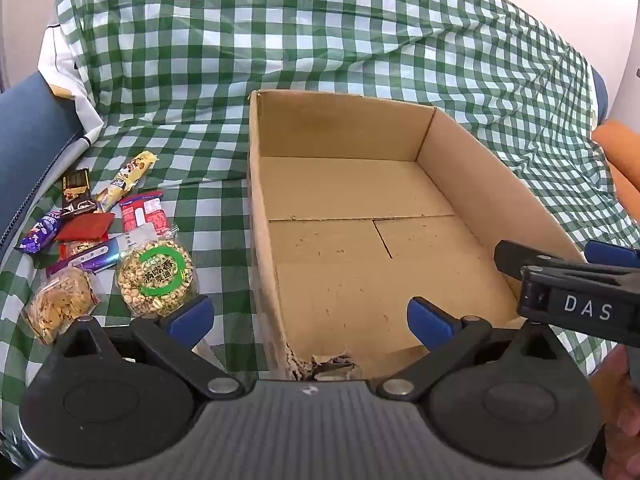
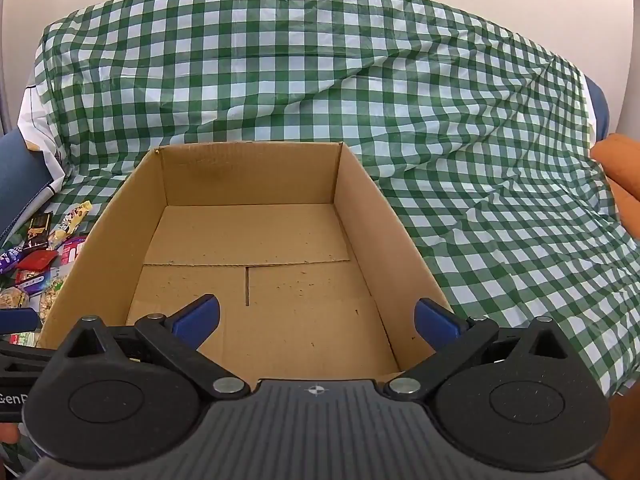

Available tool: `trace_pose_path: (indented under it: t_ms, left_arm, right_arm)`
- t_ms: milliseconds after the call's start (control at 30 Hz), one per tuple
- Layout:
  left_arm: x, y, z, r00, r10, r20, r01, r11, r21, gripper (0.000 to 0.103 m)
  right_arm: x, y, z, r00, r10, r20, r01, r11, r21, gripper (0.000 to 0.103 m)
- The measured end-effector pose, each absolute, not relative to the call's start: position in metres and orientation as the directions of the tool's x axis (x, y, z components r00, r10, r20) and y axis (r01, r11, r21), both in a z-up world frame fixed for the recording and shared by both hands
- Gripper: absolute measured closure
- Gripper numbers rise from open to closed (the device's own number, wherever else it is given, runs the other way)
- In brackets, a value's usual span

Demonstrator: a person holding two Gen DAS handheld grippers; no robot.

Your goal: Organize snacks

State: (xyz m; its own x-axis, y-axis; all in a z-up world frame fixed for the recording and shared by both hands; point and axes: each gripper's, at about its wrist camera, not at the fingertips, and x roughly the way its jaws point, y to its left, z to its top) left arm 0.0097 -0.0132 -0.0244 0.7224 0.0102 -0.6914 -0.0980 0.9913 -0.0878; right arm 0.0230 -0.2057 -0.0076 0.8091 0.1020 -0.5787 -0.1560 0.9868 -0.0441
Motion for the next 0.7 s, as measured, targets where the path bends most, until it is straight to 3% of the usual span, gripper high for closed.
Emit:
trace_pose_path:
  t_ms: [700]
  left_arm:
    - [0.0087, -0.0201, -0.0229, 0.723, 0.008, -0.691, -0.097, 0.991, -0.090, 0.000]
  right_arm:
    - [0.0256, -0.2047, -0.0072, 0.810, 0.102, -0.577, -0.157, 0.987, -0.045, 0.001]
